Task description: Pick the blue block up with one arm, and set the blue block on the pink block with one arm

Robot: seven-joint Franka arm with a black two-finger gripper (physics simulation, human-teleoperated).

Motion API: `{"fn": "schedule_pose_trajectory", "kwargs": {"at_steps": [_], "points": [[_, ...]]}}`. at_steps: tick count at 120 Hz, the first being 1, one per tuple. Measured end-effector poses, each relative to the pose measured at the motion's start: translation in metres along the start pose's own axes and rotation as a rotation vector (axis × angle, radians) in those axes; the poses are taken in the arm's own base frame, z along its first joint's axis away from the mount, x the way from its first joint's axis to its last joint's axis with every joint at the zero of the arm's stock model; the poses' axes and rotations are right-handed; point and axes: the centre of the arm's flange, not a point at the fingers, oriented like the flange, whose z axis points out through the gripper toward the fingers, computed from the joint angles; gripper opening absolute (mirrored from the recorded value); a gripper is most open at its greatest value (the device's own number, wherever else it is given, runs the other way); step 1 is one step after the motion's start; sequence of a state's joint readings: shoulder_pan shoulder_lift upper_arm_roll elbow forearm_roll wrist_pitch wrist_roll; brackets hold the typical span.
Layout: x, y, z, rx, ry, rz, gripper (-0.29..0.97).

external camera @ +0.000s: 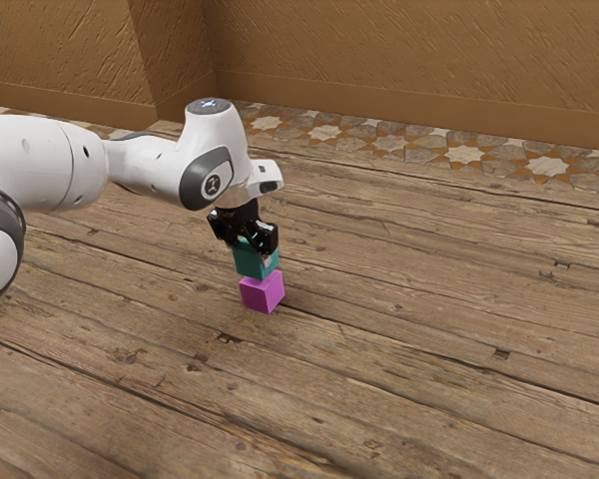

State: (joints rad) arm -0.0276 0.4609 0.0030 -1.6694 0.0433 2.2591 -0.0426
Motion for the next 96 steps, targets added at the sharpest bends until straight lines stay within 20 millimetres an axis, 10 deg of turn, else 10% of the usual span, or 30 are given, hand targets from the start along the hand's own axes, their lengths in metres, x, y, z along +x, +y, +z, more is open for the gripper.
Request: {"fn": "schedule_pose_trajectory", "kwargs": {"at_steps": [50, 70, 96], "points": [[0.002, 0.0, -0.014, -0.011, 0.02, -0.004, 0.6], [-0.004, 0.002, -0.171, -0.022, 0.208, 0.0, 0.65], [-0.066, 0.03, -0.287, 0.013, 0.079, 0.083, 0.67]]}}
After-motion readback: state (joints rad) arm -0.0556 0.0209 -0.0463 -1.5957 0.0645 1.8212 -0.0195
